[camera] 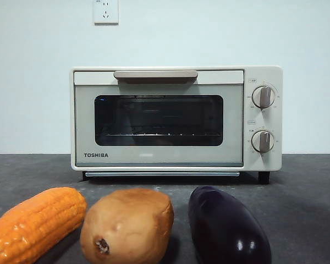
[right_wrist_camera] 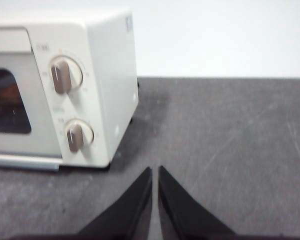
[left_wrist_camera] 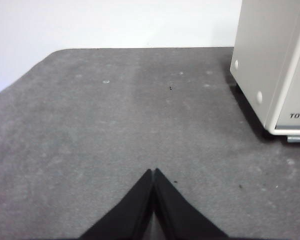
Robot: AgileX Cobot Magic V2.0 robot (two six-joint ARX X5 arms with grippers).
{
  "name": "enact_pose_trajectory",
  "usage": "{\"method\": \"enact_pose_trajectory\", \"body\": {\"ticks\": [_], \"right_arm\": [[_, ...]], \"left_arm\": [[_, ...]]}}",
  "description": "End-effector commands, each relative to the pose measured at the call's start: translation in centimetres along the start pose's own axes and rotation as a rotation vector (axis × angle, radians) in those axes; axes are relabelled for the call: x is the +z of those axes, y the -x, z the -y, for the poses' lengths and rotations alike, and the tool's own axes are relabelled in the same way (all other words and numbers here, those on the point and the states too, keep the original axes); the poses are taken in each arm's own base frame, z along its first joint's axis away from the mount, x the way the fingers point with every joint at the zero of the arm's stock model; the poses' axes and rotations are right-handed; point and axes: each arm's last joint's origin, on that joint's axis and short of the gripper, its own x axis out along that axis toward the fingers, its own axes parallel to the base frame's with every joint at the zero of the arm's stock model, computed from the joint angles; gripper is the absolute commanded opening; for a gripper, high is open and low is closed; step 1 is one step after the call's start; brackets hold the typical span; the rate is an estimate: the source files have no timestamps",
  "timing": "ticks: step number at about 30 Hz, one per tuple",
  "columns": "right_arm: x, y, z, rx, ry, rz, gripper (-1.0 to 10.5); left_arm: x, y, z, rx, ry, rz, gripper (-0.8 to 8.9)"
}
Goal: Take the eggplant from the table,put the eggplant in the oven
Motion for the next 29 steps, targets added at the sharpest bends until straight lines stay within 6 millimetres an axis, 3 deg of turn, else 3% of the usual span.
{"method": "enact_pose_trajectory", "body": {"ticks": [1,6,14,20,29], "right_arm": [[0.3,0.0,0.0,0.003,-0.039,0.041,0.1],[1.0,0.1,0.0,0.014,-0.172,0.103,0.1],[1.9,0.2,-0.3,0.105,-0.352,0.173,0.0],[4.2,0.9,-0.5,0.108,-0.428,0.164,0.0],[9.5,2.7,-1.1,0.078,-0.398,0.091,0.0]], "left_arm": [[-0.1,0.0,0.0,-0.002,0.168,0.006,0.04],[0.0,0.0,0.1,-0.036,0.434,0.0,0.04],[0.6,0.2,0.3,-0.12,0.482,-0.002,0.04],[2.8,1.1,0.4,-0.155,0.489,-0.021,0.04],[7.7,1.4,0.4,-0.164,0.46,-0.102,0.04]]}}
